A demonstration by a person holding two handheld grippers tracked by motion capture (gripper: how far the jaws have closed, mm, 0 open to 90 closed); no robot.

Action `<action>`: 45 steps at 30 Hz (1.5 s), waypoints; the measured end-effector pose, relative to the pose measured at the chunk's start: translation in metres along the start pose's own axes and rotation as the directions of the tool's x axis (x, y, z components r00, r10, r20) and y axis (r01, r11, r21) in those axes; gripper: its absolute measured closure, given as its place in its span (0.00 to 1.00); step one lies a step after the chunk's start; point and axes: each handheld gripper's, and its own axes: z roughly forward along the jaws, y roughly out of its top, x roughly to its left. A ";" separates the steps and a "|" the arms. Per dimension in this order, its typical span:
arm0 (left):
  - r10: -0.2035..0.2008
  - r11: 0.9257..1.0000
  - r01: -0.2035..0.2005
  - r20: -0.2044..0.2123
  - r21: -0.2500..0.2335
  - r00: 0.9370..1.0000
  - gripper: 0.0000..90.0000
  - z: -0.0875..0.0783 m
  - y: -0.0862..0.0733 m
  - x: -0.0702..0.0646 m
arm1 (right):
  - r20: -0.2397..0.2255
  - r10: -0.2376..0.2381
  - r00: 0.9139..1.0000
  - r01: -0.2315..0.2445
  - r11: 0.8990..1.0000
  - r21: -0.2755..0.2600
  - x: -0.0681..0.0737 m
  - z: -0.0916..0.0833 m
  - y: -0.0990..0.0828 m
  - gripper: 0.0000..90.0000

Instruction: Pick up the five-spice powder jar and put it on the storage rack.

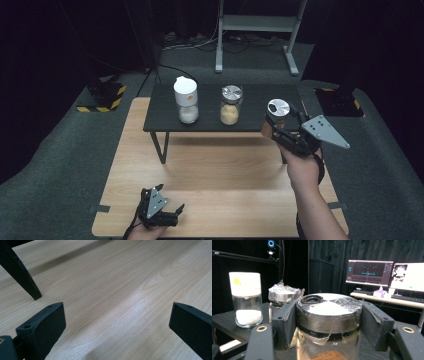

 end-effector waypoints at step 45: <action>-0.013 1.000 0.013 0.007 -0.013 1.000 0.01 -0.001 -0.001 0.002 | 0.025 -0.008 1.000 0.008 1.000 -0.007 -0.001 0.055 0.000 0.38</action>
